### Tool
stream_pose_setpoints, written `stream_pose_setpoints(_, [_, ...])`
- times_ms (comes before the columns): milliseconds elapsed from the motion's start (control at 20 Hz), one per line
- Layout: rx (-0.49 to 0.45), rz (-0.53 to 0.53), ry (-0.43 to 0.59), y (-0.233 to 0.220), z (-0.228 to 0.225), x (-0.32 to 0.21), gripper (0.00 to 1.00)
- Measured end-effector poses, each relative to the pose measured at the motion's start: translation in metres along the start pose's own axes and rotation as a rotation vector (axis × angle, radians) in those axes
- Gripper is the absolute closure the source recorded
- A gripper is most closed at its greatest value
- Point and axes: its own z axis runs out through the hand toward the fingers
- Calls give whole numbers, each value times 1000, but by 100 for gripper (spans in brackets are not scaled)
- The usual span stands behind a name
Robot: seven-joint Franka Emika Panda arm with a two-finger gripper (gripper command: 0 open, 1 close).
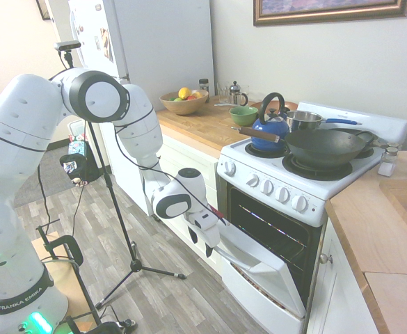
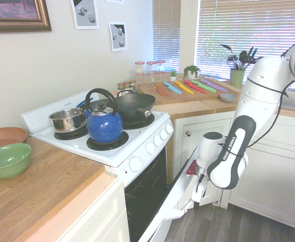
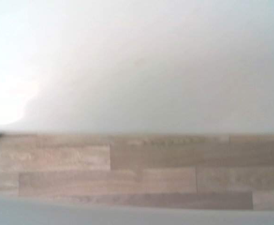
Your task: Close the oven
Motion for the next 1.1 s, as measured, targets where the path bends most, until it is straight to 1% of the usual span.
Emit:
stream_pose_setpoints(300, [2,-28,5,-15,-6,-2,0])
stream_pose_setpoints(400, [8,-46,14,-24,-16,-3,0])
stream_pose_setpoints(550, [-4,-89,15,-36,-50,-9,0])
stream_pose_setpoints(650, [-14,-106,-12,-39,-80,-20,0])
stream_pose_setpoints(750, [-34,-110,-48,-32,-110,-33,0])
stream_pose_setpoints(900, [-68,-104,-97,-10,-146,-56,0])
stream_pose_setpoints(1100, [-76,-101,-146,24,-186,-86,0])
